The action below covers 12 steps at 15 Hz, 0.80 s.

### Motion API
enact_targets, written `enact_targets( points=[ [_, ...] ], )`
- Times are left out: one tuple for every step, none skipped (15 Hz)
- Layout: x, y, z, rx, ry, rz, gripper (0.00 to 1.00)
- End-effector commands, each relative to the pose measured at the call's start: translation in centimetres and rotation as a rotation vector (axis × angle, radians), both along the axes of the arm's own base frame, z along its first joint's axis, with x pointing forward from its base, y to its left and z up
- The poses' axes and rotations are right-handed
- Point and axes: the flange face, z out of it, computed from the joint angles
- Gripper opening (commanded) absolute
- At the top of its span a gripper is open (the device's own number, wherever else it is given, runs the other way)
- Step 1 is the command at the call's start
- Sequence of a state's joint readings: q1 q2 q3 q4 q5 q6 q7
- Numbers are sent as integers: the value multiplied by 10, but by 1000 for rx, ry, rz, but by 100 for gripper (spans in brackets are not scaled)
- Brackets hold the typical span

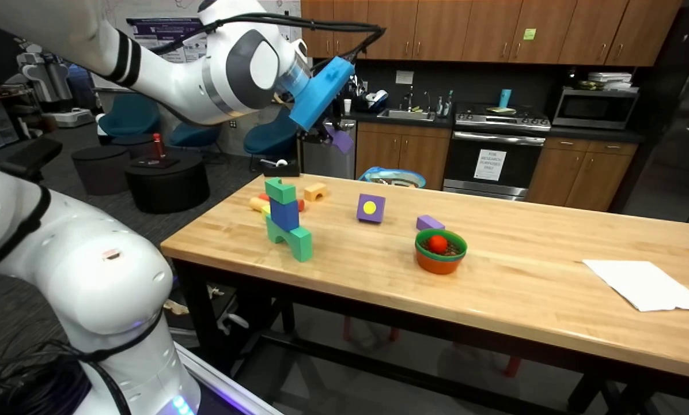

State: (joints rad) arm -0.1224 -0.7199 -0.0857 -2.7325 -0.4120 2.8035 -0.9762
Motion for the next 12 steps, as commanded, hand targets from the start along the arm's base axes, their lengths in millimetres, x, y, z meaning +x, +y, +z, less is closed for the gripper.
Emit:
enact_targets(
  points=[
    [-32, 16, 21, -45, 21, 38, 6],
    [-39, 18, 28, -53, 39, 46, 6],
    [-44, 21, 34, -66, 59, 50, 6],
    [-50, 25, 39, -85, 89, 54, 6],
    [-56, 28, 43, -93, 116, 63, 6],
    [-62, 31, 47, -101, 157, 82, 6],
    [-65, 34, 49, -113, 198, 98, 6],
    [-68, 37, 49, -125, 245, 110, 6],
    [-68, 40, 48, -132, 299, 129, 6],
    [-69, 42, 47, -138, 351, 144, 6],
    [-68, 44, 45, -144, 405, 163, 6],
    [-65, 45, 43, -147, 444, 184, 6]
  ],
)
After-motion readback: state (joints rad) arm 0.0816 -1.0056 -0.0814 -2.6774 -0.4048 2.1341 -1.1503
